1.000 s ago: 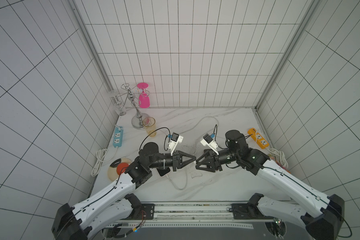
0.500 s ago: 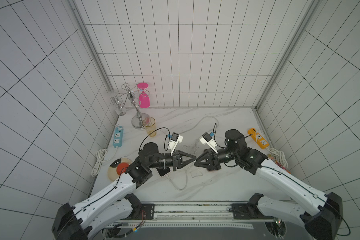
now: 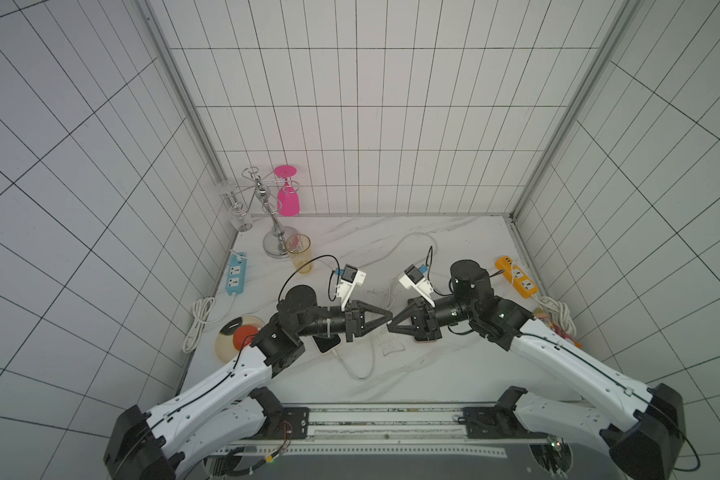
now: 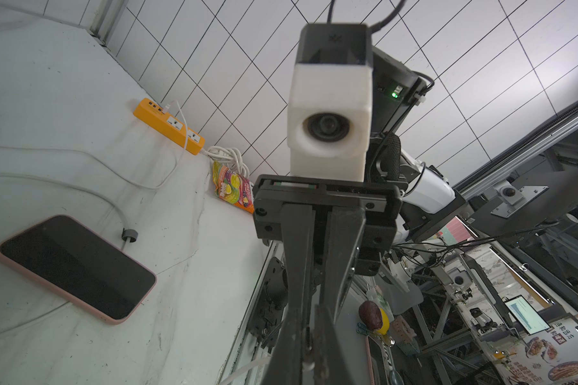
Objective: Plug the charging cable into the phone
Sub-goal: Adjust the charging cable, then pick up the phone at the center of the board.
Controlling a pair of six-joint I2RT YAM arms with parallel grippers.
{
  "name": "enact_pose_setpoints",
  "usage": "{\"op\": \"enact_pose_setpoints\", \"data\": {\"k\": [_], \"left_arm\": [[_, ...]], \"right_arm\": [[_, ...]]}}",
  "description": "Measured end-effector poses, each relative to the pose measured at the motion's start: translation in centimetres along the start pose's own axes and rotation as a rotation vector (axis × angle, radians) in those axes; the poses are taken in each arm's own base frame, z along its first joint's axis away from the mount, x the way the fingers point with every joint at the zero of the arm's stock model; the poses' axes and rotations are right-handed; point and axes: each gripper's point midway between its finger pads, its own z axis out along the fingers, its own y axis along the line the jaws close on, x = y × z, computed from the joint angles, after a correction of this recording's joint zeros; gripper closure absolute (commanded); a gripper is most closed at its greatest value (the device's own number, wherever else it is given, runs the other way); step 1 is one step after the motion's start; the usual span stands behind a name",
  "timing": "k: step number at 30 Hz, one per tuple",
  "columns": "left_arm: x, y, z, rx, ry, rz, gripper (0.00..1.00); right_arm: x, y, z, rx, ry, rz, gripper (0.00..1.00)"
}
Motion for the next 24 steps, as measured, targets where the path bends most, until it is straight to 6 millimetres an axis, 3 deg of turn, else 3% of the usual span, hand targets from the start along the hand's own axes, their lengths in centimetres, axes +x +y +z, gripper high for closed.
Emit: {"op": "enact_pose_setpoints", "data": {"k": [2,3,6,9,12,17,20,24], "left_arm": [[0.0,0.1,0.0,-0.004,-0.002,-0.001,0.54],[0.0,0.2,0.0,-0.011,-0.006,-0.003,0.3],[-0.2,0.8,-0.5,-0.064,-0.03,-0.013,0.02],[-0.9,1.8,-1.8,-0.179,-0.09,-0.035,0.01],[-2.8,3.5,-4.2,-0.35,-0.213,-0.088,0.01],[-5.5,8.3,-7.5,-0.614,-0.335,-0.215,0.01],[-5.3,12.0,-6.2,-0.738,-0.243,-0.323,0.02],[-3.4,16.2,-2.3,-0.886,-0.053,-0.424,0.02]], "right_arm": [[0.0,-0.1,0.0,0.002,-0.002,0.0,1.0],[0.0,-0.1,0.0,0.004,-0.002,0.0,1.0],[0.2,-0.5,0.0,0.017,-0.003,0.008,1.0],[0.6,-1.2,-0.6,0.051,-0.019,0.021,1.0],[1.2,-2.5,-1.7,0.13,-0.051,0.053,1.0],[2.7,-6.8,-5.3,0.439,-0.138,0.185,1.0],[4.4,-10.4,-8.9,0.684,-0.203,0.327,1.0],[9.0,-13.9,-13.2,0.949,-0.256,0.533,1.0]]}}
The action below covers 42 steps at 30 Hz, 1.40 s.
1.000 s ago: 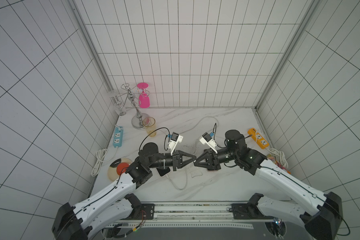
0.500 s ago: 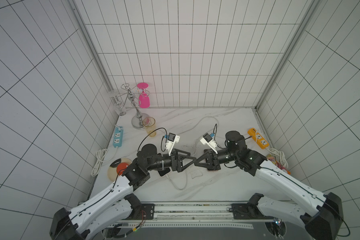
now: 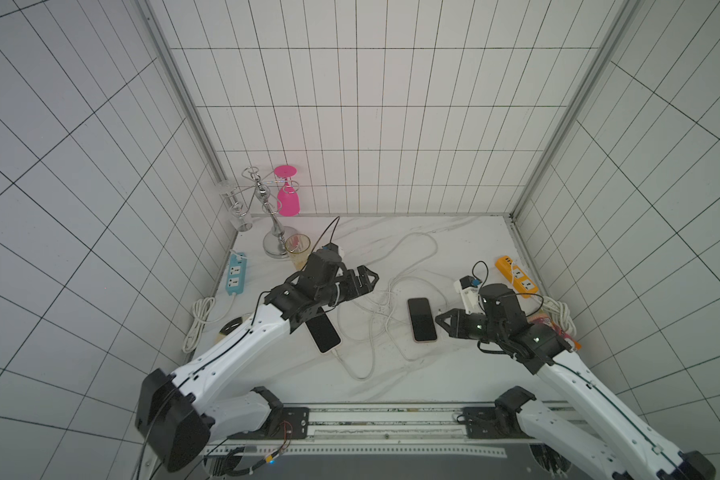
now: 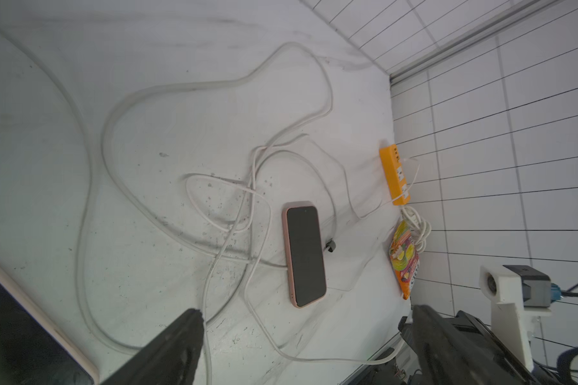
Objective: Plug the charging cable into the phone
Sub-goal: Pick up the phone at the center of the board.
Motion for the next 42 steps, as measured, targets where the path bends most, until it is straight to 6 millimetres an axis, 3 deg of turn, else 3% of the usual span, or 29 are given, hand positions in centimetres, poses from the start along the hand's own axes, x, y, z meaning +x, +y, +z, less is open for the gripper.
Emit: {"op": "enact_pose_setpoints", "data": {"k": [2,6,12,17,24,42], "left_arm": [[1.4,-0.8,2.8,-0.082,0.081,0.024,0.02],[4.1,-2.7,7.0,-0.174,0.176,0.068,0.02],[8.6,-4.3,12.7,-0.291,0.265,0.096,0.02],[11.5,-4.1,16.9,-0.386,0.314,0.116,0.02],[12.4,-2.1,18.7,-0.507,0.342,0.121,0.02],[12.8,-1.1,22.1,-0.597,0.35,0.14,0.02]], "right_arm": [[1.6,-3.3,0.2,0.122,0.013,0.088,1.0],[3.6,-6.1,0.2,0.241,0.05,0.168,1.0],[3.9,-7.1,0.0,0.287,0.04,0.199,1.0],[4.2,-7.3,0.0,0.29,0.039,0.21,1.0],[4.5,-7.4,0.1,0.284,0.045,0.212,1.0],[4.8,-6.9,0.2,0.254,0.067,0.207,1.0]]}}
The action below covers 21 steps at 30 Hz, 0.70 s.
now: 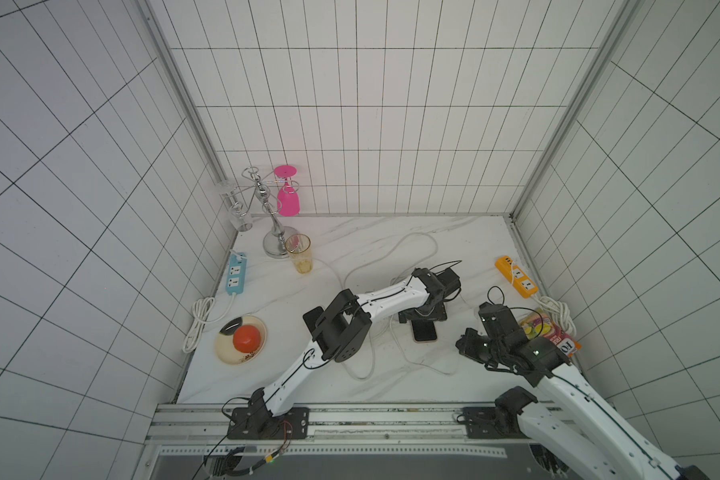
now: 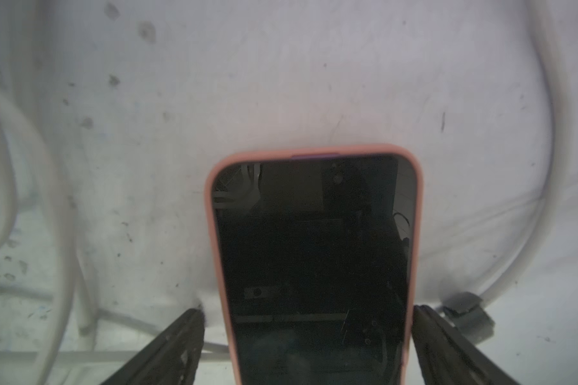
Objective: Plug the charging cable into the phone
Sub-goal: Pick up the phone at the center of the board.
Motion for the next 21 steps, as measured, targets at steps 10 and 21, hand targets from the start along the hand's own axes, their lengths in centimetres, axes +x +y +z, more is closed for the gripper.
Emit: {"op": "enact_pose_setpoints", "data": {"k": [10,21], "left_arm": [[-0.15,-0.02,0.44,-0.027,-0.006,0.003,0.1],[-0.16,0.54,0.52,-0.065,-0.023,0.0,0.54]], "right_arm": [[0.15,0.22,-0.07,-0.014,0.007,-0.001,1.0],[0.19,0.62,-0.15,-0.035,0.01,-0.021,1.0]]}}
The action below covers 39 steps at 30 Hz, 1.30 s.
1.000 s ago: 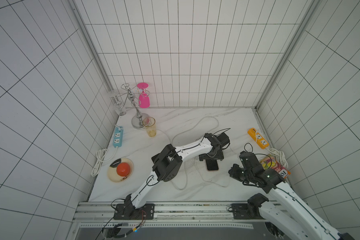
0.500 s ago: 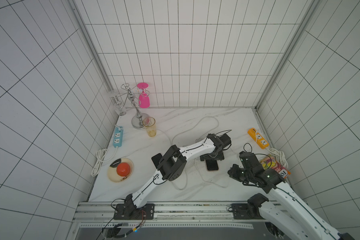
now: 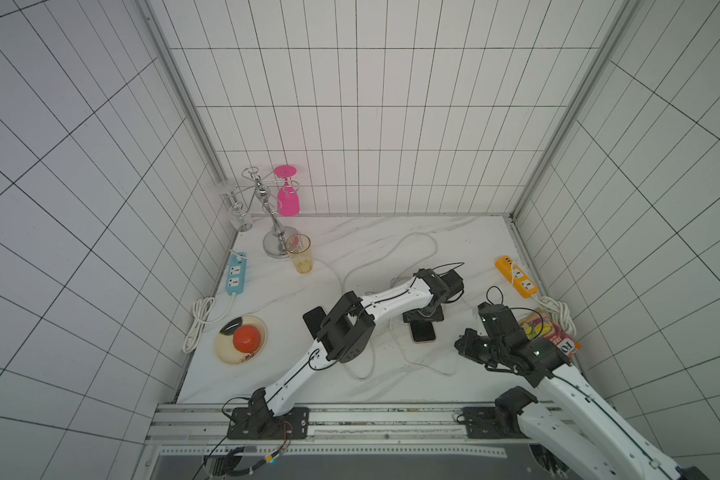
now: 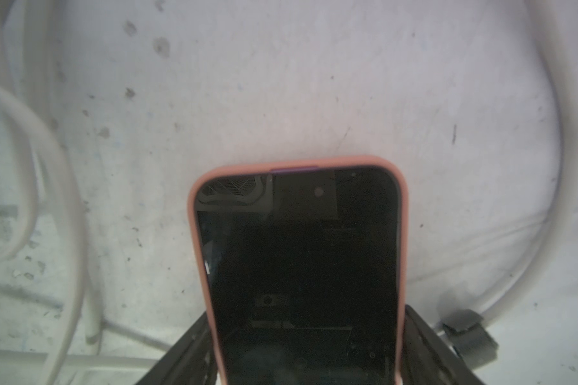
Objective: Plug the charging cable into the phone
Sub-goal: Pick up the phone at the center of the board.
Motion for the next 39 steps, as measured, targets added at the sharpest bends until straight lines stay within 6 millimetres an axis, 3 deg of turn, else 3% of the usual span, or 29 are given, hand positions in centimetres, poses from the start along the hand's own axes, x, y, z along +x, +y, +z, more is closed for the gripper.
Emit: {"op": "enact_pose_setpoints", "data": {"k": [4,8,11,16,19,22,29,34,39], "left_arm": [[-0.2,0.2,-0.3,-0.003,-0.012,0.011,0.74],[-0.4,2.4,-1.9,-0.032,-0.032,0.022,0.81],[-1.6,4.2,-6.1,0.014,-0.072,-0.009,0.92],[-4.7,6.4,-16.3,0.21,-0.217,-0.098,0.94],[-5.2,7.2,-20.3,0.293,-0.275,-0.128,0.98],[-4.5,7.6,-20.8,0.319,-0.277,-0.133,1.0],[-1.8,9.2,-17.8,0.262,-0.225,-0.114,1.0],[-1.0,10.5,-19.3,0.298,-0.244,-0.124,1.0],[-1.0,10.4,-21.2,0.358,-0.281,-0.137,1.0]], "right_arm": [[-0.2,1.9,-0.5,-0.108,-0.016,-0.05,1.0],[0.0,4.8,-1.3,-0.259,-0.006,-0.127,1.0],[0.8,6.9,-2.0,-0.351,0.018,-0.218,1.0],[2.9,10.6,-3.6,-0.492,0.077,-0.388,1.0],[3.9,12.3,-4.2,-0.558,0.103,-0.459,1.0],[5.0,13.3,-4.3,-0.602,0.137,-0.512,1.0],[5.7,15.0,-5.0,-0.685,0.155,-0.571,1.0],[5.8,15.7,-4.8,-0.713,0.169,-0.582,1.0],[5.7,16.5,-4.7,-0.743,0.171,-0.59,1.0]]}}
